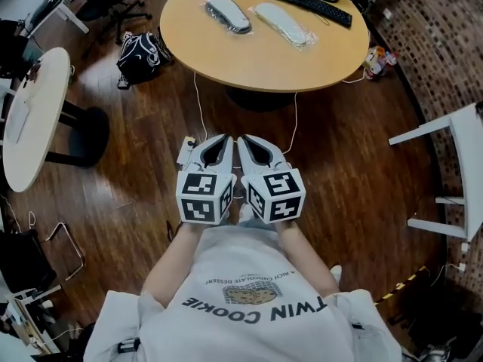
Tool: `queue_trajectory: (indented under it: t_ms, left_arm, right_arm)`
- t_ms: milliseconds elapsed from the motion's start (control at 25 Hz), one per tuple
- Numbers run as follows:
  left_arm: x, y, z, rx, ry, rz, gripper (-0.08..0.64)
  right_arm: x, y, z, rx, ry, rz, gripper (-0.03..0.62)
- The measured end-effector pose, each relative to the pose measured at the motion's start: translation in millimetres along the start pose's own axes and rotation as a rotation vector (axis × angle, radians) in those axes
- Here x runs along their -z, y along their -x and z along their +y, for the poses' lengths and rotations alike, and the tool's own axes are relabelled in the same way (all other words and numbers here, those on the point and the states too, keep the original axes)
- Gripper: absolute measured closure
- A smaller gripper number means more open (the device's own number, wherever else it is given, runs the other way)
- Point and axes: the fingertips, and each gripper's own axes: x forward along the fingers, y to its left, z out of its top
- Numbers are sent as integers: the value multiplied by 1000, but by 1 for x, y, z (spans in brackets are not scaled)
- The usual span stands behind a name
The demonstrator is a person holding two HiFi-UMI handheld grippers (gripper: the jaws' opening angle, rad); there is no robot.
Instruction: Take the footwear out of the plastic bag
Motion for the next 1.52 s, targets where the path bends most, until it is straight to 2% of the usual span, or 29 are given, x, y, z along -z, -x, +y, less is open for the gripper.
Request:
queue_trajectory:
  t_ms: [320,440,640,880,1120,1360,1520]
  left_arm:
    - [-30,-68,43,41,11,-23,557]
    - [-55,-104,69,82,-1,-29,557]
    - [-94,-163,121,158,-26,6,557]
    - [-128,-221,180,216,-39,45,557]
    - [-147,-266,229,248,-41,80,557]
    - [-152,-310,242,276,-60,132,557]
    - [-162,-341,247,276,-90,151,557]
  right_arm:
    - [-25,-71,-34,40,21,5,591]
    - [-49,-112,-52,84,25,-3,591]
    - [-86,-187,-76,154,-12,4,591]
    - [-116,-265,-108,232,-79,14,591]
    - [-139,-306,-138,317,-148,-9,591]
    - [-127,-325,-184,361,-296,15,586]
    - [-121,-337,-216,370,-360,26,584]
